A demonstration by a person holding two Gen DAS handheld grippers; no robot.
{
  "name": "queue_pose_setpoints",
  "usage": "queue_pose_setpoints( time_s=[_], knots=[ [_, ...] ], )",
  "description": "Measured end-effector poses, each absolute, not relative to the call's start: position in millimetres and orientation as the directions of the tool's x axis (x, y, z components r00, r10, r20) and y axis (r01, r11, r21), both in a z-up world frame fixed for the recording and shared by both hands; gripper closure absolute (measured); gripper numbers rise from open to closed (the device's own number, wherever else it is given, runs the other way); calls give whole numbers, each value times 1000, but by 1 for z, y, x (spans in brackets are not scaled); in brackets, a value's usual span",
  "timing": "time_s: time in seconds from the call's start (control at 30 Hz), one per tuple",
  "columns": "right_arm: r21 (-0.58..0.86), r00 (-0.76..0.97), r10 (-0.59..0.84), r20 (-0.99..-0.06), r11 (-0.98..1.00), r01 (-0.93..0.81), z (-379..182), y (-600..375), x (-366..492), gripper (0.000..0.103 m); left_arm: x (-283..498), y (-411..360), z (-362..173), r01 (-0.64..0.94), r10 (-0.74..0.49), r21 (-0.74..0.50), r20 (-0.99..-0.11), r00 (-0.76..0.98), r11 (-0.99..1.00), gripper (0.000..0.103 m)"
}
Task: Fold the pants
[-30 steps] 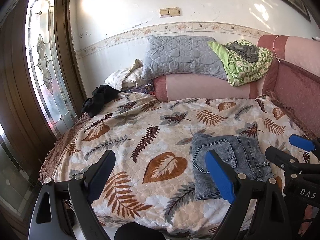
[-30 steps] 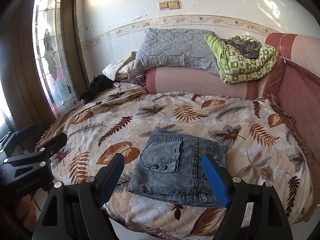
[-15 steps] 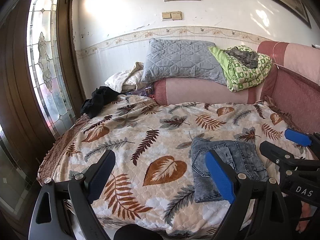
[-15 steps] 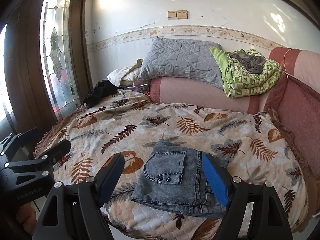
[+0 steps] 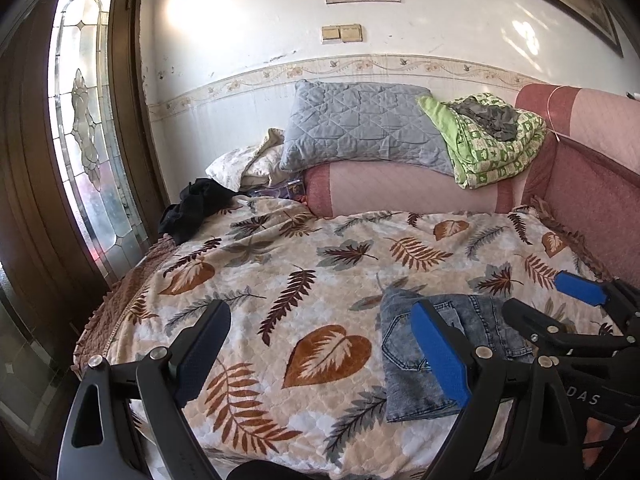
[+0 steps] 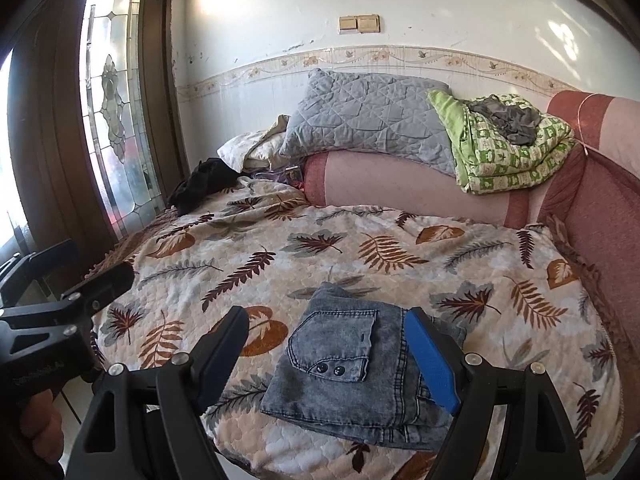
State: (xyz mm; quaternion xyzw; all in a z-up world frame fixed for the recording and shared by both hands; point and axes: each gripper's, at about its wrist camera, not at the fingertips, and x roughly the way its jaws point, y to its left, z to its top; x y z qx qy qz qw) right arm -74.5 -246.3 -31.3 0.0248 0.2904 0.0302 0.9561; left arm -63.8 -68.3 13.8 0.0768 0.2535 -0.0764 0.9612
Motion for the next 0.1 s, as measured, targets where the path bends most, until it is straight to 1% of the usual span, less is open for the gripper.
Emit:
queue_pose_setpoints(
  time_s=[0.1],
  knots=[
    [79, 824, 83, -560, 996, -46, -35, -252, -64, 20, -50, -71, 10, 198, -124, 84, -531, 838, 977, 11]
  ],
)
